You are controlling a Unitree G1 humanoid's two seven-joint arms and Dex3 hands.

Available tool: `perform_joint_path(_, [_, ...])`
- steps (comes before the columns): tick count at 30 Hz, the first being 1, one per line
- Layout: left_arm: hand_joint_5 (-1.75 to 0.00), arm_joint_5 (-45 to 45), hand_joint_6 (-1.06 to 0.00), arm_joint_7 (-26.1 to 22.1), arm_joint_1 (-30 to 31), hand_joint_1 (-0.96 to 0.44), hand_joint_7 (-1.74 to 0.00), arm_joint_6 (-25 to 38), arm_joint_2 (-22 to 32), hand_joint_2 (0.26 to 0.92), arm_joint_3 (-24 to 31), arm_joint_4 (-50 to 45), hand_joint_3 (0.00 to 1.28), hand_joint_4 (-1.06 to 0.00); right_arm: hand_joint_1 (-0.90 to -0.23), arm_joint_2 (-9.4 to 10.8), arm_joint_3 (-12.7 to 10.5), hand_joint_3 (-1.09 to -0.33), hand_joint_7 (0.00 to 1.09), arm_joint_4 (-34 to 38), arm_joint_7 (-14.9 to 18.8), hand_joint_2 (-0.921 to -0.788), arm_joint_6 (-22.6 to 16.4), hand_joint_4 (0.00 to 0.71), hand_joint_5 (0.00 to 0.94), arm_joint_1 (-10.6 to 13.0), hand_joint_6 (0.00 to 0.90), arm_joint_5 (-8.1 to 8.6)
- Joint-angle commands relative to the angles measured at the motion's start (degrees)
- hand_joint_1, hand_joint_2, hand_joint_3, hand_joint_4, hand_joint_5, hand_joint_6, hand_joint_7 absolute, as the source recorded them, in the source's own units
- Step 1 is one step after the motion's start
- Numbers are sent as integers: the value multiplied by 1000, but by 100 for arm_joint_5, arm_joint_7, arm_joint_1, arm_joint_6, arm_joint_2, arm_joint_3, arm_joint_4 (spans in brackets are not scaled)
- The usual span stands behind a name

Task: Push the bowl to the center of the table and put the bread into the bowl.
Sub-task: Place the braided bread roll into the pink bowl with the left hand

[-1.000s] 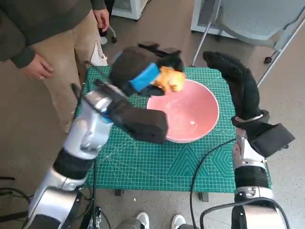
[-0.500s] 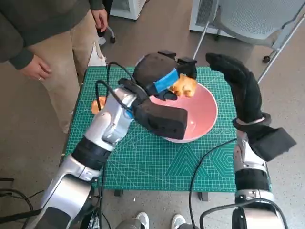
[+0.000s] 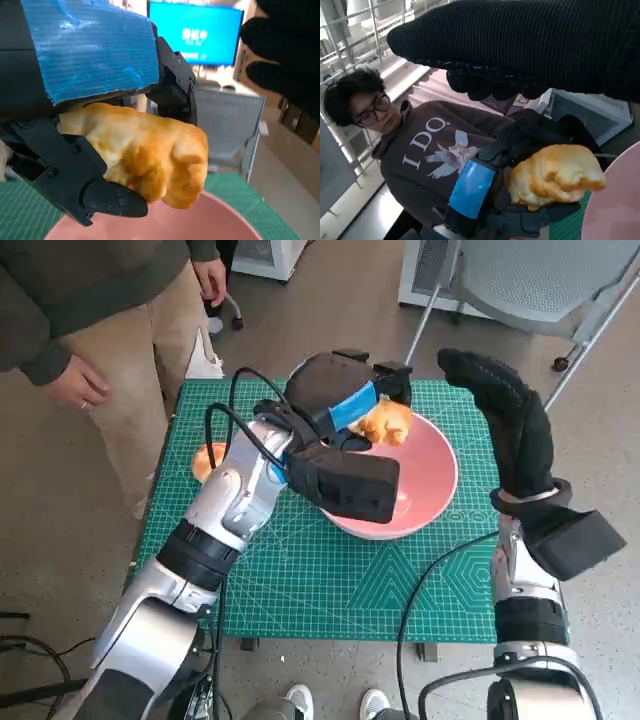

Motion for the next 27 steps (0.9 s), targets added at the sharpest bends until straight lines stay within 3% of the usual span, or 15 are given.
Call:
perform_joint_path(1, [-163, -391, -328, -818, -125, -22, -277, 328, -11, 814, 101, -152, 78, -228, -718, 8, 22, -816, 526, -21, -89, -921, 93, 195, 4, 161, -1, -80])
perform_joint_path(4, [-53, -519, -221, -1369, -145, -146, -129, 632, 64, 770, 87, -332, 31, -74, -721, 5, 32, -817, 527, -42, -127, -921, 107, 196, 4, 164, -1, -100])
perform_joint_path(8, [-10, -605, -159, -1755, -185, -312, -56, 786, 118, 745, 90, -433, 9, -15, -722, 10, 46, -817, 527, -64, -152, -921, 111, 196, 4, 168, -1, -107])
perform_joint_path(12, [-1, -565, -128, -1811, -133, -429, -29, 821, 180, 745, 63, -560, 6, -2, -720, 16, 55, -818, 527, -51, -165, -921, 106, 196, 4, 166, -1, -114])
perform_joint_path(27, [1, -833, -114, -2004, 136, -507, -13, 742, 433, 755, 254, -1088, 5, 1, -715, 56, 69, -819, 529, 38, -151, -921, 68, 197, 3, 135, -1, -143])
